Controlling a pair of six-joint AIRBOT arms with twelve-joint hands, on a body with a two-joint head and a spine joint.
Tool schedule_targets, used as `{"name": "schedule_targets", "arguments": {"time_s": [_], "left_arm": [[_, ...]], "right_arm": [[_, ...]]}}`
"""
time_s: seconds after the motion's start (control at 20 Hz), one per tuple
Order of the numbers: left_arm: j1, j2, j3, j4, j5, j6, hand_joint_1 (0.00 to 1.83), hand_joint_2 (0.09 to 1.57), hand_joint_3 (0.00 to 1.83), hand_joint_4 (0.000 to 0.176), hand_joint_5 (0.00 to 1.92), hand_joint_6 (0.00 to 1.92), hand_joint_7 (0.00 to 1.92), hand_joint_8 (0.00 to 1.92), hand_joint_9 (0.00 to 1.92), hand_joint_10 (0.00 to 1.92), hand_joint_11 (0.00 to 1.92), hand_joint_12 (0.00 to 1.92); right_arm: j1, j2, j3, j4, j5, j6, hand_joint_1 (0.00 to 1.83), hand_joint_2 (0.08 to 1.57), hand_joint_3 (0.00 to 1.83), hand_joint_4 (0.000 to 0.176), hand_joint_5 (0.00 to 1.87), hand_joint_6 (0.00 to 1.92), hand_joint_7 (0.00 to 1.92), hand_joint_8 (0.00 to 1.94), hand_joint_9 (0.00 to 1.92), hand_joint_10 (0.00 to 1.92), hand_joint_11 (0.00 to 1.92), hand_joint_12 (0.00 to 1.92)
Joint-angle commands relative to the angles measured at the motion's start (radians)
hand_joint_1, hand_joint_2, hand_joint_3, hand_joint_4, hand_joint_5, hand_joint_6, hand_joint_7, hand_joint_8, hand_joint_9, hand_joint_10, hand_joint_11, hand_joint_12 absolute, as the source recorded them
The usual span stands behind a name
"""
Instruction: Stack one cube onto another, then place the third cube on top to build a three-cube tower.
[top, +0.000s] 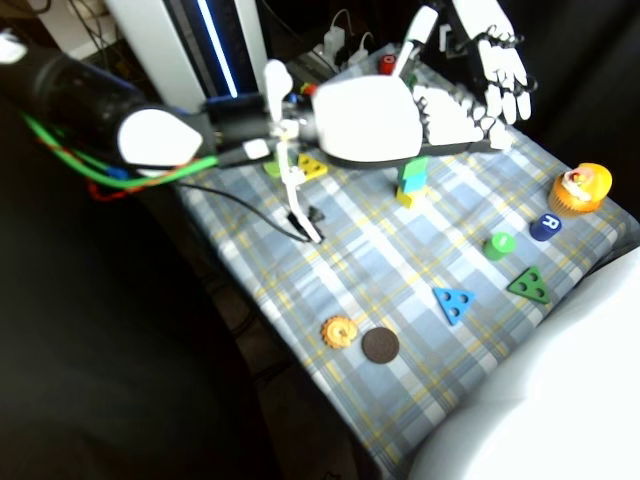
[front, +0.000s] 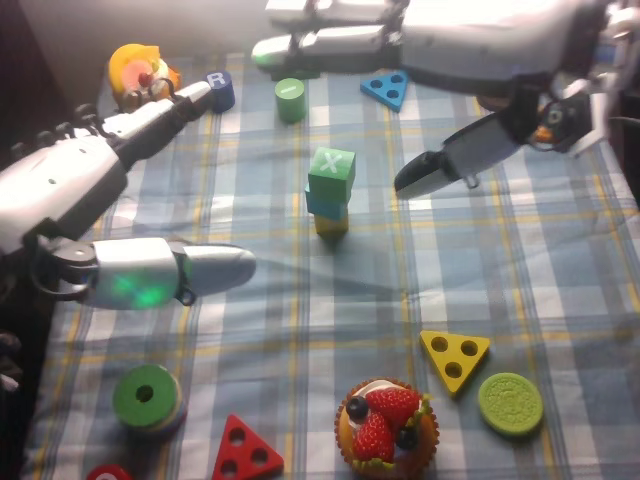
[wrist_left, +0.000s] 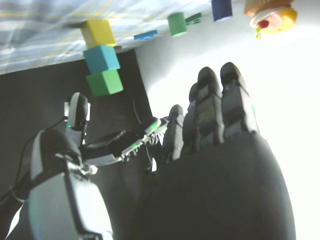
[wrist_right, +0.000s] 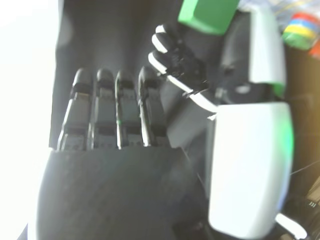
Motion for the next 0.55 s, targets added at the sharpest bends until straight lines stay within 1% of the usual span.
{"name": "schedule_targets", "arguments": {"time_s": [0.0,0.05,0.1,0.15,0.2,0.25,0.3,0.35,0.4,0.45,0.5], "left_arm": [[0.003,0.016,0.003,0.047,-0.152,-0.071,0.59,0.78,0.00,0.176,0.08,0.00,0.11,0.00,0.23,0.00,0.00,0.15],[0.017,0.026,0.004,0.064,-0.168,-0.133,0.60,0.76,0.01,0.176,0.09,0.00,0.12,0.00,0.22,0.00,0.08,0.32],[0.038,0.043,0.002,0.090,-0.207,-0.230,0.62,0.76,0.00,0.176,0.11,0.00,0.13,0.00,0.20,0.00,0.09,0.43],[0.052,0.058,-0.001,0.111,-0.242,-0.293,0.61,0.77,0.00,0.176,0.11,0.00,0.13,0.00,0.17,0.00,0.08,0.45],[0.068,0.075,-0.002,0.137,-0.286,-0.372,0.64,0.76,0.00,0.141,0.12,0.01,0.12,0.00,0.14,0.00,0.02,0.43],[0.081,0.086,-0.001,0.155,-0.320,-0.442,0.68,0.75,0.00,0.112,0.14,0.01,0.11,0.00,0.09,0.00,0.00,0.32],[0.094,0.094,0.004,0.173,-0.355,-0.512,0.68,0.75,0.00,0.120,0.14,0.00,0.10,0.00,0.07,0.00,0.00,0.27],[0.122,0.100,0.018,0.196,-0.416,-0.630,0.69,0.76,0.00,0.108,0.10,0.01,0.07,0.00,0.04,0.00,0.00,0.16],[0.151,0.100,0.030,0.207,-0.467,-0.714,0.73,0.74,0.00,0.140,0.10,0.01,0.08,0.00,0.04,0.00,0.00,0.11],[0.182,0.100,0.039,0.213,-0.521,-0.785,0.73,0.75,0.00,0.169,0.08,0.00,0.08,0.00,0.07,0.01,0.00,0.10],[0.212,0.101,0.044,0.214,-0.578,-0.844,0.72,0.74,0.00,0.175,0.03,0.00,0.07,0.00,0.09,0.02,0.01,0.11]], "right_arm": [[-0.002,0.032,-0.014,0.092,0.122,-0.030,0.91,0.86,0.01,0.100,0.01,0.00,0.00,0.00,0.00,0.00,0.00,0.00],[-0.016,0.059,-0.032,0.130,0.136,-0.052,0.86,0.86,0.01,0.143,0.00,0.00,0.00,0.00,0.00,0.00,0.00,0.00],[-0.065,0.104,-0.060,0.223,0.199,-0.097,0.86,0.86,0.01,0.113,0.00,0.00,0.00,0.00,0.00,0.00,0.00,0.00],[-0.120,0.133,-0.081,0.307,0.261,-0.134,0.83,0.85,0.00,0.101,0.01,0.01,0.00,0.00,0.00,0.00,0.00,0.00],[-0.188,0.170,-0.111,0.403,0.342,-0.179,0.83,0.84,0.00,0.114,0.03,0.01,0.00,0.00,0.00,0.00,0.00,0.00],[-0.243,0.188,-0.132,0.476,0.409,-0.211,0.76,0.87,0.01,0.081,0.02,0.01,0.00,0.00,0.00,0.00,0.00,0.00],[-0.287,0.203,-0.149,0.536,0.459,-0.234,0.75,0.90,0.02,0.064,0.03,0.01,0.00,0.00,0.00,0.00,0.00,0.00],[-0.352,0.218,-0.168,0.610,0.538,-0.261,0.60,1.02,0.02,0.078,0.03,0.00,0.00,0.00,0.00,0.00,0.00,0.00],[-0.400,0.224,-0.180,0.660,0.593,-0.265,0.49,1.12,0.02,0.100,0.06,0.00,0.01,0.00,0.00,0.00,0.00,0.00],[-0.451,0.230,-0.194,0.715,0.654,-0.265,0.44,1.17,0.03,0.107,0.07,0.00,0.02,0.00,0.00,0.00,0.00,0.00],[-0.503,0.235,-0.208,0.766,0.717,-0.265,0.37,1.22,0.01,0.100,0.07,0.00,0.05,0.00,0.02,0.00,0.00,0.00]]}}
